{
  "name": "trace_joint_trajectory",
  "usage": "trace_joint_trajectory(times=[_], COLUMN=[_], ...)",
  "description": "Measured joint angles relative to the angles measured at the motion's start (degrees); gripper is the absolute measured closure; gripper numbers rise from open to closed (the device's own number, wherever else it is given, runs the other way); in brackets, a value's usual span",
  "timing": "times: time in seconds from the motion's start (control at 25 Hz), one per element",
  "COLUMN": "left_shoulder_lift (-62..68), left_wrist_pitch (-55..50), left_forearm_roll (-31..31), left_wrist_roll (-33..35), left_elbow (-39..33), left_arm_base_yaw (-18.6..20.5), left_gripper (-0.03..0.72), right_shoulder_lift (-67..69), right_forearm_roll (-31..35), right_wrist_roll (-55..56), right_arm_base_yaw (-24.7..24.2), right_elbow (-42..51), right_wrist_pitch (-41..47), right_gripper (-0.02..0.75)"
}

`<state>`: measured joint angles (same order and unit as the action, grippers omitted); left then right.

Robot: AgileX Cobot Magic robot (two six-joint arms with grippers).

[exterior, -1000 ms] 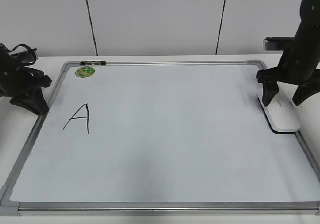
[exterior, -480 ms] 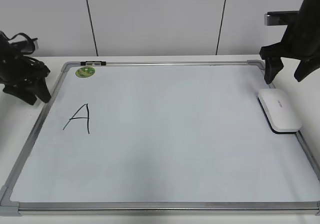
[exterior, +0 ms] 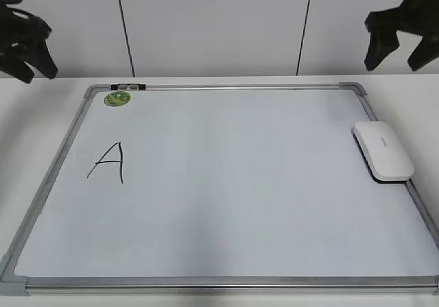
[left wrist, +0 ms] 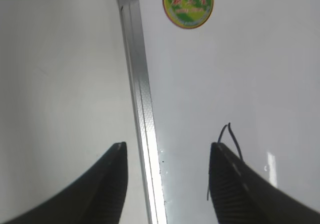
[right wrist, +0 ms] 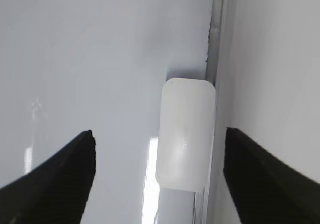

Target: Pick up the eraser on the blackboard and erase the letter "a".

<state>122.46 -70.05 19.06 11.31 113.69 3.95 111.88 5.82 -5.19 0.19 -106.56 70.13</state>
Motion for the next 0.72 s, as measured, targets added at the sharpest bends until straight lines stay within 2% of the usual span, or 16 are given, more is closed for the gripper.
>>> trace_joint_trajectory(times=[0.28,0.44,0.6,0.72], left_shoulder_lift=[-13.2,-21.9,-32.4,-40.2], left_wrist_pitch=[-0.5,-1.1,-1.5,-1.7], left_forearm_roll=[0.0,-0.4,-2.4,-3.5], left_wrist_roll=[-0.2,-0.2,-0.2,-0.3], left_elbow=[0.1,-0.6,-6.3,-14.3], left_arm_base_yaw=[-0.3,-2.2,-3.9,-4.1], left_gripper=[0.301,0.300,0.300,0.300], right_shoulder_lift=[-14.5,-21.5,-30.0,-37.9], right_forearm_roll=[0.0,0.1,0.2,1.2], right_wrist_roll=[0.0,0.1,0.6,0.7], right_arm_base_yaw=[0.0,0.0,0.0,0.0], right_elbow=[0.0,0.0,2.7,9.4], right_wrist_pitch=[1.2,1.5,1.7,1.7], right_gripper=[0.145,0.145,0.145,0.145])
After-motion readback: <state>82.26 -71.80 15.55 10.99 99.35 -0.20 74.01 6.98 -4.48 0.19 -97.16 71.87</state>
